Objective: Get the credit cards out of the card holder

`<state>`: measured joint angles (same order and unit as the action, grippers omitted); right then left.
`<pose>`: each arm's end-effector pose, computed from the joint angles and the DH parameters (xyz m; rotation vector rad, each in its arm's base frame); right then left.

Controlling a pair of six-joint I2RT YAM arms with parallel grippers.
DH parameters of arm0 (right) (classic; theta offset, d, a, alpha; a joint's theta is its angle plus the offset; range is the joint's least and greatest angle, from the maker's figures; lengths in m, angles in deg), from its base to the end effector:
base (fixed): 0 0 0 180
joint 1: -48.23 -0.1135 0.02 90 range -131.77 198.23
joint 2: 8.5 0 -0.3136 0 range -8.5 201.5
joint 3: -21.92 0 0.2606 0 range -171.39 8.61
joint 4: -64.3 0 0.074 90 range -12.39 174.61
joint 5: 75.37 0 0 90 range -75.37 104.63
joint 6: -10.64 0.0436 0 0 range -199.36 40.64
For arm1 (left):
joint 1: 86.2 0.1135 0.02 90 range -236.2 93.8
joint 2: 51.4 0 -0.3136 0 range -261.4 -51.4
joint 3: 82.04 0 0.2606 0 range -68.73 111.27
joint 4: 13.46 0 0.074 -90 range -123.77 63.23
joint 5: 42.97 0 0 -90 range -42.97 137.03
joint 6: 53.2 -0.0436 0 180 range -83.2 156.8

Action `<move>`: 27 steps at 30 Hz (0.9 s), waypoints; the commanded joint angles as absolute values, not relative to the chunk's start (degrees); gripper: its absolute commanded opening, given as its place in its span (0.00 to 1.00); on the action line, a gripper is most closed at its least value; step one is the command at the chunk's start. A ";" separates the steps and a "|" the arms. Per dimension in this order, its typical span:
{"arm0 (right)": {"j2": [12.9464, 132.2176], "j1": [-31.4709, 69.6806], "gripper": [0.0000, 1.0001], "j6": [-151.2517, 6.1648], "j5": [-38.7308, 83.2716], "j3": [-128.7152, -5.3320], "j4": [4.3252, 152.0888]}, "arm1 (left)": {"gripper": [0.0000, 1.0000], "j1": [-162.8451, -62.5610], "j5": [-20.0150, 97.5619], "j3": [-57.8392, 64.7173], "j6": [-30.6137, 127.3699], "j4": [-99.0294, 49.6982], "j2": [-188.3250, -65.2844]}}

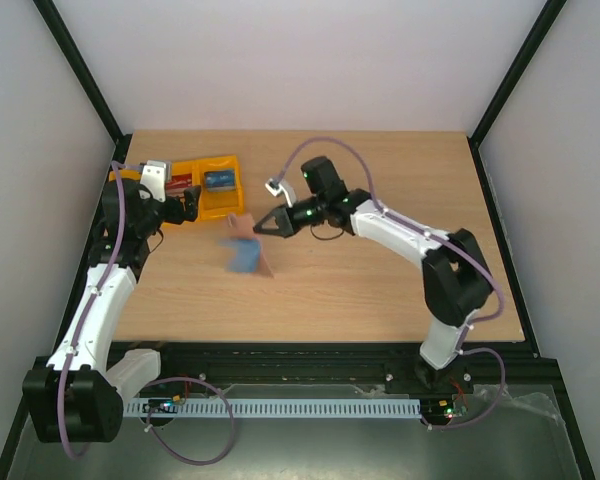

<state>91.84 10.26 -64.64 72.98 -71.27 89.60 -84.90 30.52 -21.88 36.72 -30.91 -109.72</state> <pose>0.3056 0.2856 0.3376 -1.0811 1.9771 1.6029 0.2275 -0.0072 0.3576 0.1818 1.8299 -0.2485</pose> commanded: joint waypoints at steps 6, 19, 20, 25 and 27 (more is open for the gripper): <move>104.75 25.16 0.02 -72.38 79.27 -57.73 83.38 | 1.00 -84.62 29.73 -22.03 36.77 -29.78 -108.73; 86.64 44.57 0.99 -55.01 41.21 -52.59 74.16 | 1.00 -84.45 33.07 -22.83 37.04 -31.47 -107.20; 82.94 45.79 0.98 -55.47 38.06 -50.89 72.45 | 1.00 -84.42 34.20 -23.56 37.83 -31.39 -106.92; 65.91 46.76 0.99 -67.04 19.00 -42.49 70.42 | 1.00 -83.40 45.83 -27.07 46.52 -28.15 -105.95; 58.06 47.12 0.99 -68.83 12.36 -34.69 63.96 | 1.00 -83.36 56.62 -30.17 52.64 -24.15 -105.77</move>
<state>68.65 48.00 -63.46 30.40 -45.65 73.56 -84.07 39.94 -26.16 42.45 -29.91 -106.51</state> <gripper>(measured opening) 0.987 0.998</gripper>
